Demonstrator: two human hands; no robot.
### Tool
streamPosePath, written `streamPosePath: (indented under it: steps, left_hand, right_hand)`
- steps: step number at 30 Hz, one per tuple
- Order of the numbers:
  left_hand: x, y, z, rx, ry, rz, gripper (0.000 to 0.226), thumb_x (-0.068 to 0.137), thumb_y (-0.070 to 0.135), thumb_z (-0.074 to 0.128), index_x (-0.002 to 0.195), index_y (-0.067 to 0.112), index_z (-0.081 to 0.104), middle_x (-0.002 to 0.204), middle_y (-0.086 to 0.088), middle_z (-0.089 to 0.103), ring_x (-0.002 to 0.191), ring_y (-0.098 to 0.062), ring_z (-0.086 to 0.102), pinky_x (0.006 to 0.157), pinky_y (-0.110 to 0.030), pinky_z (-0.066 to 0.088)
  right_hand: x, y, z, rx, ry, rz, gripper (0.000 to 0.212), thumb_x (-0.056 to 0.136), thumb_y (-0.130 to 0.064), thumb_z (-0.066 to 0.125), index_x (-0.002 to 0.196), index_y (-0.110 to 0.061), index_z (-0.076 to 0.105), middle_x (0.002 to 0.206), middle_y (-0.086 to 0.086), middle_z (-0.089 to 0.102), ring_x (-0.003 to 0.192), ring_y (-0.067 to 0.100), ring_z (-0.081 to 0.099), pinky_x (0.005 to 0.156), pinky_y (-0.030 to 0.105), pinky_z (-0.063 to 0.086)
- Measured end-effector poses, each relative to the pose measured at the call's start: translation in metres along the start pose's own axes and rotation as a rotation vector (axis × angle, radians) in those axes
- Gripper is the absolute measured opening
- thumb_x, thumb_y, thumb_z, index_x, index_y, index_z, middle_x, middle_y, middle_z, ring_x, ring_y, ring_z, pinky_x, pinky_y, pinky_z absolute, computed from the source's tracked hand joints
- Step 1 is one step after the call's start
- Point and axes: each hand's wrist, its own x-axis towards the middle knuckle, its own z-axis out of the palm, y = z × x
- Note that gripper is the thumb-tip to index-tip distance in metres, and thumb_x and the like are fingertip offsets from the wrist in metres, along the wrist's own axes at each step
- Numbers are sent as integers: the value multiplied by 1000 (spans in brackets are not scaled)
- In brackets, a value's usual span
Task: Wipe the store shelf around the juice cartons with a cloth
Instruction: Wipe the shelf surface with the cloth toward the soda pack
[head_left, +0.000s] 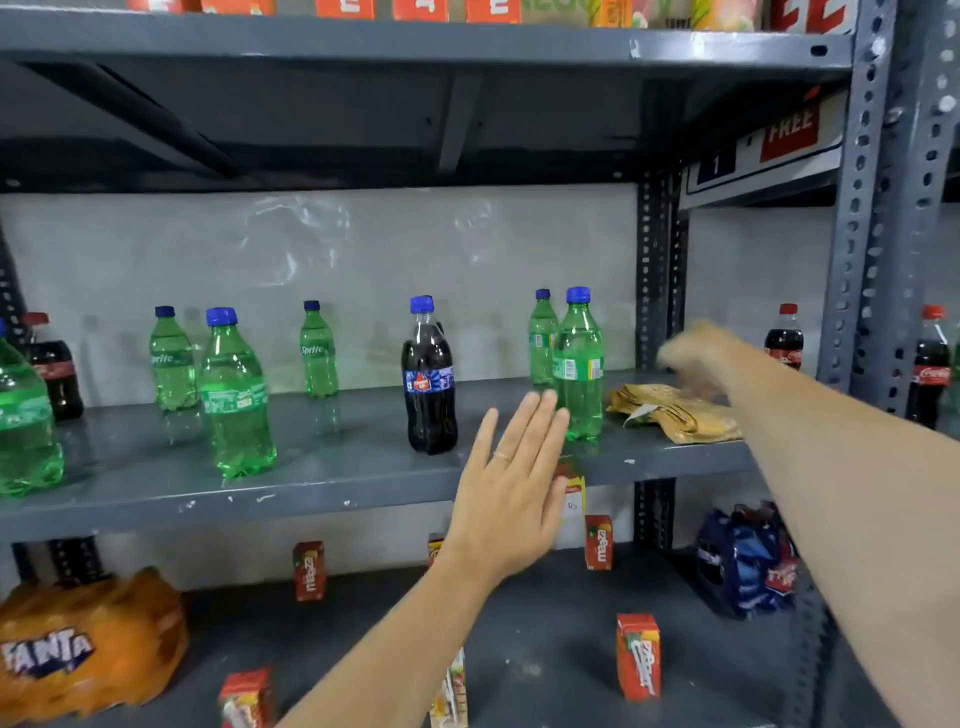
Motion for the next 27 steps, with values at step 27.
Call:
streamPosePath:
  steps: [27]
  left_hand:
    - [-274,81,61,-227,-518,-172,51,85,32,45,131,13,58,149,-1,41,143,-17,27,118,-33,10]
  right_hand:
    - [-194,180,102,255,296,-104,16,66,-40,54,69,-24,56,58,-12,57,56,14,54,51,27,40]
